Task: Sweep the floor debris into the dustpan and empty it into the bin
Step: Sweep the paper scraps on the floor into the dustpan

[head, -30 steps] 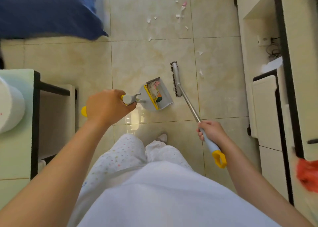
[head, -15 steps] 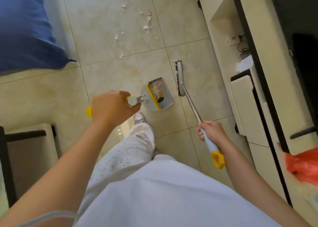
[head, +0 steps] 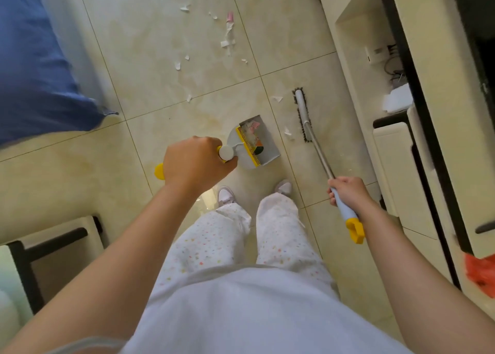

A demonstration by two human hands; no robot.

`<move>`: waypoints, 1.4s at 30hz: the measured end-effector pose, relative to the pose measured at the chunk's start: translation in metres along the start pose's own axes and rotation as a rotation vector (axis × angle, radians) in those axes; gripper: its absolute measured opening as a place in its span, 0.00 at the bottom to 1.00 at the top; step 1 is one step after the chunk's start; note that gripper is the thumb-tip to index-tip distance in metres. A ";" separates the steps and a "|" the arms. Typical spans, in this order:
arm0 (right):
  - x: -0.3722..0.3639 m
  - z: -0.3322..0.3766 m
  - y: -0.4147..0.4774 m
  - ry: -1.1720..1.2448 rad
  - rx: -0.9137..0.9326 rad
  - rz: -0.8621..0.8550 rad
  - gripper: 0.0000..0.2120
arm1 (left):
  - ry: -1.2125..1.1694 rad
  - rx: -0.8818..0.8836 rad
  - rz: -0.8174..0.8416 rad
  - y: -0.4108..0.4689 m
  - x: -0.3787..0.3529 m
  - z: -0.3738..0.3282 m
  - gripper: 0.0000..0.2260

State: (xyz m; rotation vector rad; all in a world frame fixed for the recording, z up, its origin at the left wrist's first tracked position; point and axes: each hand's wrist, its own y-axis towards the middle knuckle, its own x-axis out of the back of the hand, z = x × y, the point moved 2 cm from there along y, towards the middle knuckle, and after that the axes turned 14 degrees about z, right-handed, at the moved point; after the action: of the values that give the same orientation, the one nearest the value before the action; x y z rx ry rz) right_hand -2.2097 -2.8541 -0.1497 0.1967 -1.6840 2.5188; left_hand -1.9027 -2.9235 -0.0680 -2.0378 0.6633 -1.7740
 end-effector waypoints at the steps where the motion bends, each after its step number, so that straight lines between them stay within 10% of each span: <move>1: 0.000 0.005 0.006 0.003 -0.004 0.006 0.03 | -0.005 0.004 -0.003 0.006 0.004 0.000 0.22; 19: 0.026 0.046 0.040 0.159 -0.154 0.350 0.07 | 0.068 0.051 0.012 0.057 0.034 -0.056 0.21; 34: 0.048 0.068 0.066 -0.287 -0.055 0.218 0.07 | 0.081 0.086 0.012 0.053 0.035 -0.060 0.23; 42: 0.040 0.054 0.063 0.022 -0.241 0.374 0.10 | 0.081 0.101 0.007 0.051 0.031 -0.062 0.22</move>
State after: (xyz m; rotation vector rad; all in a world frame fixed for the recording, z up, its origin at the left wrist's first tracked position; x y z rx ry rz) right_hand -2.2566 -2.9274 -0.1795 -0.1831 -2.1670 2.5065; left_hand -1.9666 -2.9805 -0.0617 -1.9042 0.5911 -1.8560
